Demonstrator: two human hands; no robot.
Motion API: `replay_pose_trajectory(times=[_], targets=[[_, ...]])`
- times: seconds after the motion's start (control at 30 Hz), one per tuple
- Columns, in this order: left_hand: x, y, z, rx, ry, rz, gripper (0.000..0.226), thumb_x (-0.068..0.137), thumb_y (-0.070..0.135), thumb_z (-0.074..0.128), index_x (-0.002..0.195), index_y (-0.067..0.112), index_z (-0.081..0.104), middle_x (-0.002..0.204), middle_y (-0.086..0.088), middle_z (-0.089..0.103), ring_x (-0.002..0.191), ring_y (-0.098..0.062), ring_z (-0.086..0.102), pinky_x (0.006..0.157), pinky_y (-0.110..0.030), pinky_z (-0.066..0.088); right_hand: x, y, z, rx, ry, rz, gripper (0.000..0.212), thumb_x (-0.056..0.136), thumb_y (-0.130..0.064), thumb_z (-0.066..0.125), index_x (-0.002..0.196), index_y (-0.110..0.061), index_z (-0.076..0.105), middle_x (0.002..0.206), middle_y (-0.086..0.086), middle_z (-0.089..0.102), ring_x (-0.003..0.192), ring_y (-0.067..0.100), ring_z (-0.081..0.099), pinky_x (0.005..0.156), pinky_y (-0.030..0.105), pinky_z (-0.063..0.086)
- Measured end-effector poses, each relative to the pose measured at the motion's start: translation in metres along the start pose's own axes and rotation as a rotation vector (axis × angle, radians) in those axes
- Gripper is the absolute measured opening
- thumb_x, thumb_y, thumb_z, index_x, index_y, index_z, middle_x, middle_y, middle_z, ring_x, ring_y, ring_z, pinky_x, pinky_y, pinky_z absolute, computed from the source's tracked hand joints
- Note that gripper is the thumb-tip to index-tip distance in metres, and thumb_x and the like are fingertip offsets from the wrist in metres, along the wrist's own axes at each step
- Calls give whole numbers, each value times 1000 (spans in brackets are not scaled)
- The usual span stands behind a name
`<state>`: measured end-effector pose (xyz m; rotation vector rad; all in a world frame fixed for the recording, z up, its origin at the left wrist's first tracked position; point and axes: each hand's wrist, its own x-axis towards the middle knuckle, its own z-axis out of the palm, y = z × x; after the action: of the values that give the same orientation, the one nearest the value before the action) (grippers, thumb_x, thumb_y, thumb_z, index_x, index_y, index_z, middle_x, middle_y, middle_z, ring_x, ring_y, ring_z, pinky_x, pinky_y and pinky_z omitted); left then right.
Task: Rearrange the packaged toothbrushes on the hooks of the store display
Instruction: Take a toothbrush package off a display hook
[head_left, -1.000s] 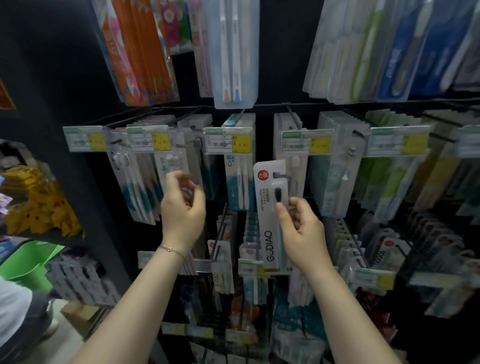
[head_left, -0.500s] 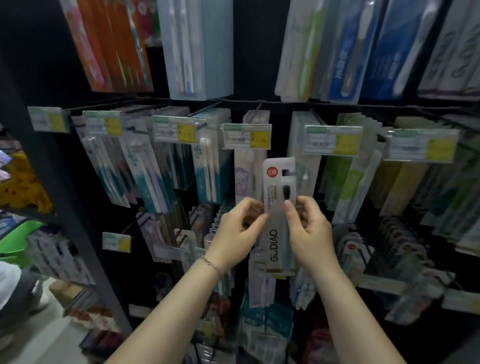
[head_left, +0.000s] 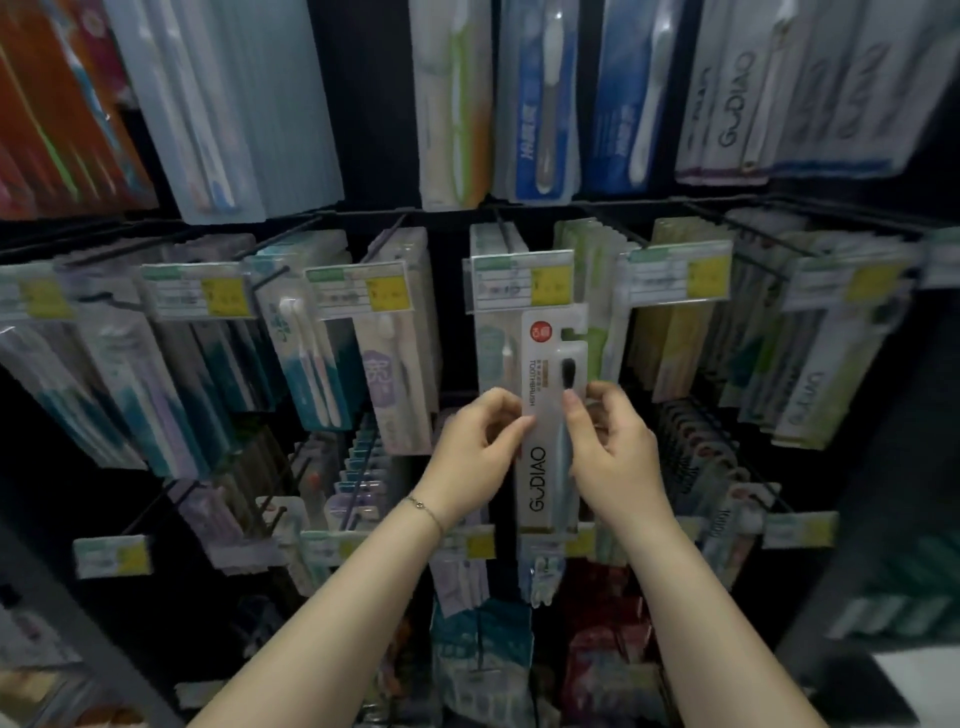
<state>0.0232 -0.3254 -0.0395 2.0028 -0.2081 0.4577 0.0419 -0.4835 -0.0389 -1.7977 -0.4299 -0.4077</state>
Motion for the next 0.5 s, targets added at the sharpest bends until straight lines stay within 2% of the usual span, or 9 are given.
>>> replay_pose_trajectory(times=[0.07, 0.17, 0.23, 0.33, 0.5], targets=[[5, 4, 12, 7, -20, 28, 8, 99, 21, 59, 99, 15, 63, 93, -3, 71, 87, -16, 68, 82, -43, 58, 1, 6, -9, 10, 39, 20, 8, 97, -46, 49, 92, -43, 54, 81, -8, 67, 66, 5, 63, 59, 23, 49], [10, 7, 28, -25, -46, 30, 5, 99, 19, 59, 97, 16, 62, 93, -3, 71, 86, -16, 69, 79, -42, 59, 0, 15, -18, 48, 73, 44, 29, 92, -57, 46, 104, -33, 59, 86, -6, 70, 65, 13, 65, 59, 35, 53], [13, 7, 39, -29, -55, 31, 8, 99, 23, 58, 99, 16, 62, 94, -3, 71, 88, -20, 69, 81, -48, 58, -1, 19, -27, 57, 85, 60, 33, 91, -57, 48, 109, -31, 59, 87, -9, 71, 65, 12, 66, 57, 31, 51], [17, 10, 56, -33, -51, 30, 12, 99, 27, 59, 100, 16, 61, 94, -1, 71, 89, -18, 69, 81, -50, 57, 1, 25, -45, 70, 90, 84, 28, 93, -44, 58, 116, -29, 58, 85, -11, 72, 61, 10, 68, 52, 25, 51], [27, 23, 93, -9, -11, 44, 16, 98, 30, 57, 84, 28, 50, 79, -1, 63, 74, -19, 61, 74, -53, 54, 12, 41, -78, 47, 123, 82, 29, 89, -36, 67, 114, -26, 55, 92, -14, 68, 67, 5, 67, 54, 27, 55]])
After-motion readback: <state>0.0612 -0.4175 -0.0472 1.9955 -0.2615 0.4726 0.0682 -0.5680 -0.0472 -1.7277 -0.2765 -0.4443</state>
